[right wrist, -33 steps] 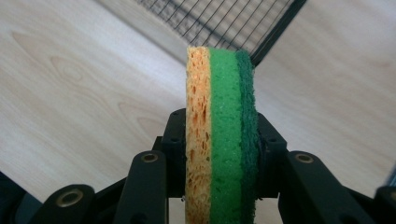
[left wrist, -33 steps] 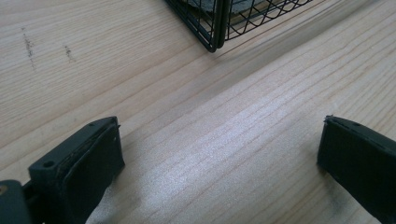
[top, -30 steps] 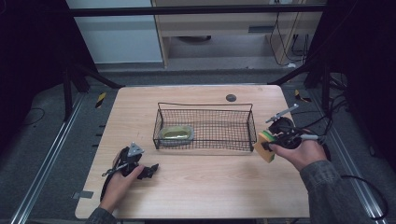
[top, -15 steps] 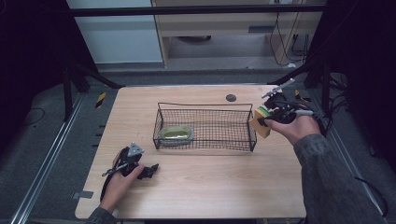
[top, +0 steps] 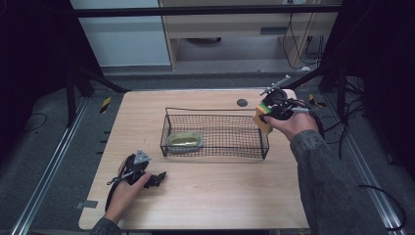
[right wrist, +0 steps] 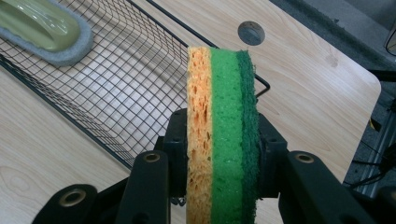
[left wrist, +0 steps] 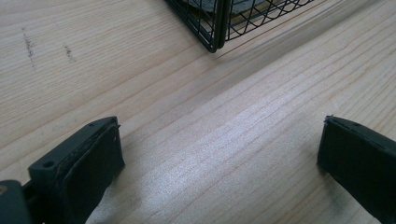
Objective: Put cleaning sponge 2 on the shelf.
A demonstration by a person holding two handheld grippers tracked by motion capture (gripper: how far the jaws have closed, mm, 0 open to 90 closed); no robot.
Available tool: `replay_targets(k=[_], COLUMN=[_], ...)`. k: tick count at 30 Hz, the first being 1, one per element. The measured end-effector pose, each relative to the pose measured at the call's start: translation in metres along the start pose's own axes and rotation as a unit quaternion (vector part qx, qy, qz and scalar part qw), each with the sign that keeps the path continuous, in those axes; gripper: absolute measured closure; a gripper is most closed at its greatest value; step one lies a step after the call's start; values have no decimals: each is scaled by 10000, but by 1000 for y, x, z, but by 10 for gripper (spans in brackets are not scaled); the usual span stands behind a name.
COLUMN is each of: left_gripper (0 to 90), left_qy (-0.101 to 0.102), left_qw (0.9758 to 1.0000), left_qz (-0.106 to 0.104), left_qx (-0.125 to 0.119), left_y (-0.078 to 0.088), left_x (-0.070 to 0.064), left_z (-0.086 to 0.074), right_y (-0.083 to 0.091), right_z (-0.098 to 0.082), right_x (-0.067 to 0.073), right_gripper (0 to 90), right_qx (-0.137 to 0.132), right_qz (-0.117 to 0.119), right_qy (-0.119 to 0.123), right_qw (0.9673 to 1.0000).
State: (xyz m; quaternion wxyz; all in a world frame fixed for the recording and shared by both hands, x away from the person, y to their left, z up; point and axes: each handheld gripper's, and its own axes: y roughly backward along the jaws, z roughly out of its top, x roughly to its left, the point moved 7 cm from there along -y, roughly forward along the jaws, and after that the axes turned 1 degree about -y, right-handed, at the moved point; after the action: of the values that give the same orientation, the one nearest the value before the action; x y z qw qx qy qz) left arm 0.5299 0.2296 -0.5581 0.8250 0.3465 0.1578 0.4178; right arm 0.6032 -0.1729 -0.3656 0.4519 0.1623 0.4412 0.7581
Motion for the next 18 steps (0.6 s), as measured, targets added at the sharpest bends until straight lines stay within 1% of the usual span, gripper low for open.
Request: replay_targets(k=[4,6,9,11,18], left_gripper=[0,0,0,0,0], left_qy=[1,0,0,0,7], left_qw=[10000,10000,10000,10000,10000], left_qz=[5,5,3,6,12], left_qx=[-2,-1,1,0,-3], left_y=[0,0,0,0,0], left_x=[0,0,0,0,0], left_z=[0,0,0,0,0], right_y=[-5,-8,-12,-14,-19], right_z=[5,7,8,8,6], right_x=[4,5,4,4,4], right_gripper=[648,649,649,649,648], right_qx=[14,-12,2,10,41], right_qz=[14,37,-5,8,-33], right_qy=[96,97,106,84,131], right_qw=[10000,9999,9999,10000,9999])
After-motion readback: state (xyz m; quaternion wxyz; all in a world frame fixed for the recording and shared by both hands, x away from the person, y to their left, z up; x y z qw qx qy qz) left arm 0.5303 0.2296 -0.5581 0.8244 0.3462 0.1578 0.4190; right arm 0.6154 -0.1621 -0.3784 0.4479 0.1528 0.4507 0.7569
